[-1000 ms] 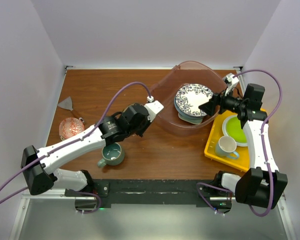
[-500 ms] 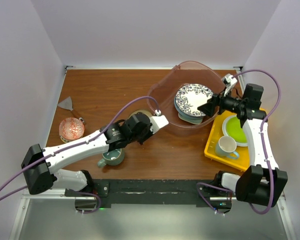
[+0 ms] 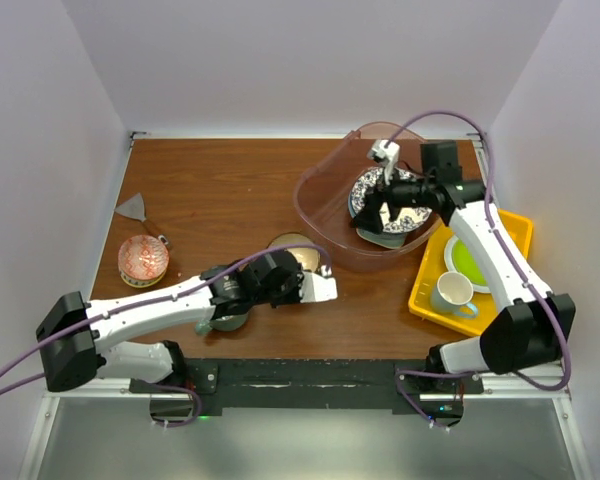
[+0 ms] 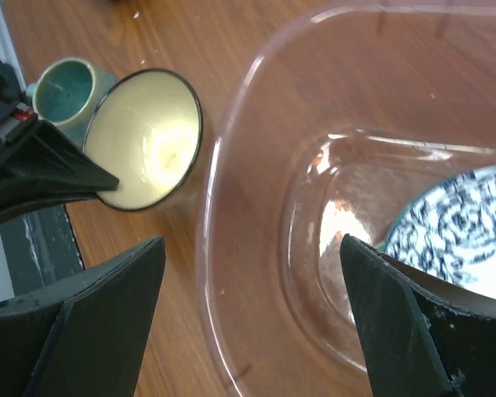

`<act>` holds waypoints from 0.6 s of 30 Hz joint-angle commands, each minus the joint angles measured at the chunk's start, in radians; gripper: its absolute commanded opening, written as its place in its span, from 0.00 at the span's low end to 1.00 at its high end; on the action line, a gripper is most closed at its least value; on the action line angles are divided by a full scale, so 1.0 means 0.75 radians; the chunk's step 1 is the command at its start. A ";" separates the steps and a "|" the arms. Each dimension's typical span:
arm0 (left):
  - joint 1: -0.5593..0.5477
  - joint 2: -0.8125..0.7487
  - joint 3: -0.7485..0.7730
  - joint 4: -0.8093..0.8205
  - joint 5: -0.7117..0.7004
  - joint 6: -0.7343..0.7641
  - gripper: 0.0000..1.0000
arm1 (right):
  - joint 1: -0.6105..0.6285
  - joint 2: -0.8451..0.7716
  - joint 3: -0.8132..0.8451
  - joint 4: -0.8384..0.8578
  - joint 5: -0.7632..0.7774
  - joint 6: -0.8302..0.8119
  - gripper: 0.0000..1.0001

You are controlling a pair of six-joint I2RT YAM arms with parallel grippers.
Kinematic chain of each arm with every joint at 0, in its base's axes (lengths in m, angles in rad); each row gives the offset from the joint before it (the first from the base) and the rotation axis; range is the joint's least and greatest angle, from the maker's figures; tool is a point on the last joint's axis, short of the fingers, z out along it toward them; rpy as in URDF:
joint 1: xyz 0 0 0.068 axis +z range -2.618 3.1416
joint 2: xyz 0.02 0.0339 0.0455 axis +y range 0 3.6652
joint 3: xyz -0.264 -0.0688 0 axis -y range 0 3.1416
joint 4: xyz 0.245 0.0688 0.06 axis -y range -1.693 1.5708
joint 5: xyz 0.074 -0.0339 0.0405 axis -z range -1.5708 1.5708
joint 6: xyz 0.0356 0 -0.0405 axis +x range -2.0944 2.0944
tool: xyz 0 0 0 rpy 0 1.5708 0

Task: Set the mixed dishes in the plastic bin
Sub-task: Pick up the bowl from the center of the board.

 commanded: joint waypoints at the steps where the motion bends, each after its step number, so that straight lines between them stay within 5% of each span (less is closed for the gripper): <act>1: -0.035 -0.178 -0.097 0.196 -0.004 0.287 0.00 | 0.188 0.080 0.196 -0.210 0.171 -0.125 0.91; 18: -0.059 -0.432 -0.257 0.284 0.209 0.447 0.00 | 0.722 0.401 0.537 -0.389 0.740 -0.117 0.92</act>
